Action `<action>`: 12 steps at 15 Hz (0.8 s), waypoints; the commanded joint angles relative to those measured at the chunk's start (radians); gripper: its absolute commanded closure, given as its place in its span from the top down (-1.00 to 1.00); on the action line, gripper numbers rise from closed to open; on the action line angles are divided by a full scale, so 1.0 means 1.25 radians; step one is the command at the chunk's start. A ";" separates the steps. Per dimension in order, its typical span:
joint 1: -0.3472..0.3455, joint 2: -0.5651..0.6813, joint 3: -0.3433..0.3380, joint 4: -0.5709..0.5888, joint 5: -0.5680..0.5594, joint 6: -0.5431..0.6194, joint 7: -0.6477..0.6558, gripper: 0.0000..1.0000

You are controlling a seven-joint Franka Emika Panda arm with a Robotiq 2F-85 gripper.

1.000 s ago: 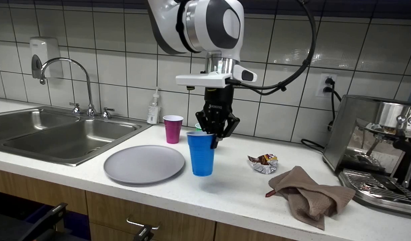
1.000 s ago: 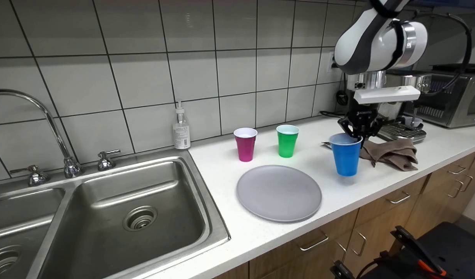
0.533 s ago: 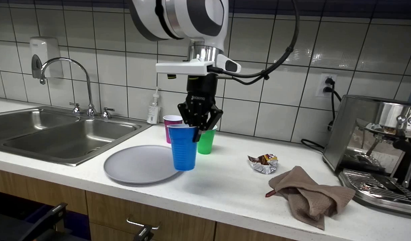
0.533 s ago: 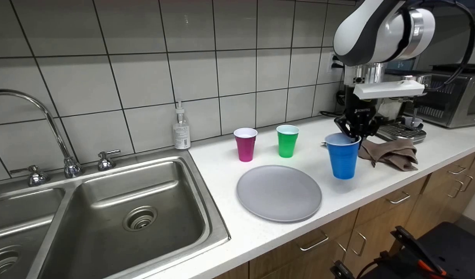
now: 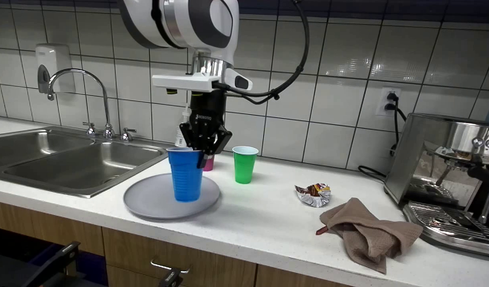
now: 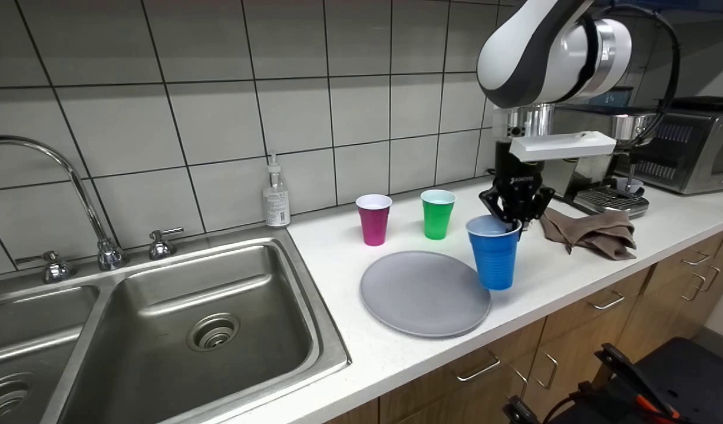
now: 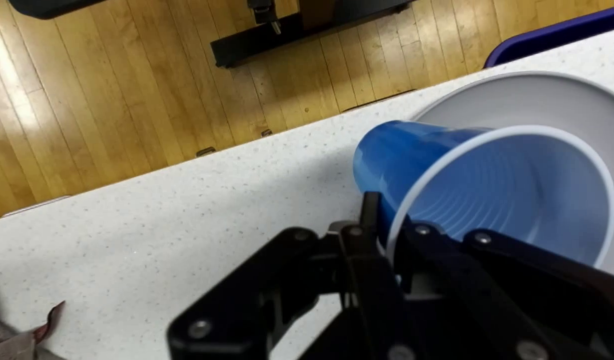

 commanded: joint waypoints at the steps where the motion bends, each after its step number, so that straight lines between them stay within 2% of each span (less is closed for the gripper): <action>1: 0.018 -0.008 0.028 -0.008 0.028 -0.006 -0.012 -0.97; 12: 0.047 0.081 0.060 0.019 0.070 0.030 -0.001 -0.97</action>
